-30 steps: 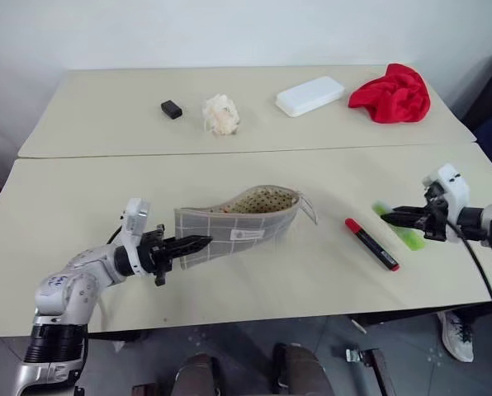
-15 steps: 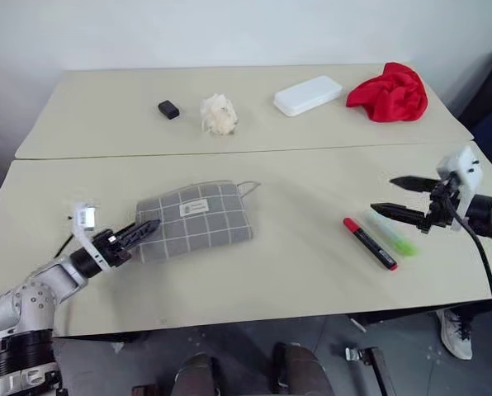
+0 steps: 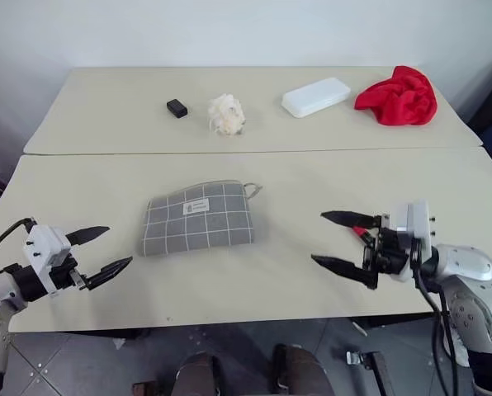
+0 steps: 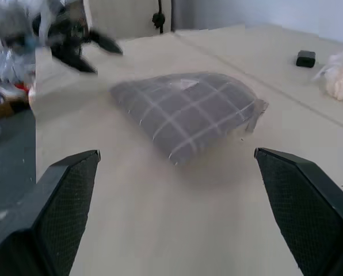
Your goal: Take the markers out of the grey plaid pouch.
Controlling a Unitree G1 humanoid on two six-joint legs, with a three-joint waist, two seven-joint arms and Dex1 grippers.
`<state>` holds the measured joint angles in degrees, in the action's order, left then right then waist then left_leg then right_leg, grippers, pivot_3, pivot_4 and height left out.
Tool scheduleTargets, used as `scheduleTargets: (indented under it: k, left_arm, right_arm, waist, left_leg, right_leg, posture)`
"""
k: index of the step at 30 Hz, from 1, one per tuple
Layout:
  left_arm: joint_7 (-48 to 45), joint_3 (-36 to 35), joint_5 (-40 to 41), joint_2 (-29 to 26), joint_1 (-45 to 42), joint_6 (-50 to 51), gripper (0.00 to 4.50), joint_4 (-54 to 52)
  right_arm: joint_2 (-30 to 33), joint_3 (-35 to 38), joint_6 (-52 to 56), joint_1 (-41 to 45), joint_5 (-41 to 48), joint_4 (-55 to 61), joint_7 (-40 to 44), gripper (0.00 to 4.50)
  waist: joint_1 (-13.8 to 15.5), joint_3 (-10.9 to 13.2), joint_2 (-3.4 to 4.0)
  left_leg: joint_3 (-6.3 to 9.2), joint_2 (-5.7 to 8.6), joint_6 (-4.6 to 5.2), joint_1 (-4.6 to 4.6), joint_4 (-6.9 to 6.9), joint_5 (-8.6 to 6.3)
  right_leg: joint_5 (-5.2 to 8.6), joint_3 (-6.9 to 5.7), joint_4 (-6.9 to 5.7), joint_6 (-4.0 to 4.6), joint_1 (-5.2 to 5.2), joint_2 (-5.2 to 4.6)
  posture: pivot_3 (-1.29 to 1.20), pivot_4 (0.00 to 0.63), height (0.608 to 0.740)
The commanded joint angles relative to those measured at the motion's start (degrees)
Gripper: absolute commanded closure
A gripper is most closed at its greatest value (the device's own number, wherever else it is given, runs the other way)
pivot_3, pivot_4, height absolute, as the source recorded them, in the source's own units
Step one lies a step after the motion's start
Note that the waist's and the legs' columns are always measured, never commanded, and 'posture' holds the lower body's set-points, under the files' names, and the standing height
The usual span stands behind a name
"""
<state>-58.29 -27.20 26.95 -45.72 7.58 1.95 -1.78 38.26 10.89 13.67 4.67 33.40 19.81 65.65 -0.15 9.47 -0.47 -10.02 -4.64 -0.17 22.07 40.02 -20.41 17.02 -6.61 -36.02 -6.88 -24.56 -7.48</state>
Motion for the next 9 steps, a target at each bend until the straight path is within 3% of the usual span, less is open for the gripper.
scheduleTargets:
  k: [1, 9]
  left_arm:
    - [0.9, -1.4, -0.6, 0.4, 2.9, -1.5, 0.01, -6.5]
    - [3.7, -0.1, -2.3, 2.2, 2.6, -3.8, 0.01, -7.4]
  right_arm:
    - [0.2, 1.5, -7.1, -0.6, -2.3, -1.1, 1.4, 0.00]
    - [0.8, 0.6, -11.4, 0.9, -3.8, -7.6, 3.2, 0.00]
  waist:
    - [-0.1, 0.0, 0.00]
    - [-0.1, 0.0, 0.00]
  left_leg:
    - [0.00, 0.00, 0.00, -0.03, 0.00, 0.00]
    - [-0.04, -0.01, 0.00, -0.09, 0.01, 0.00]
  right_leg:
    - [0.00, 0.01, -0.02, 0.00, 0.01, 0.00]
    - [0.00, 0.05, -0.02, 0.01, 0.03, 0.02]
  posture:
    - [0.00, 0.150, 0.740]
    - [0.00, 0.150, 0.740]
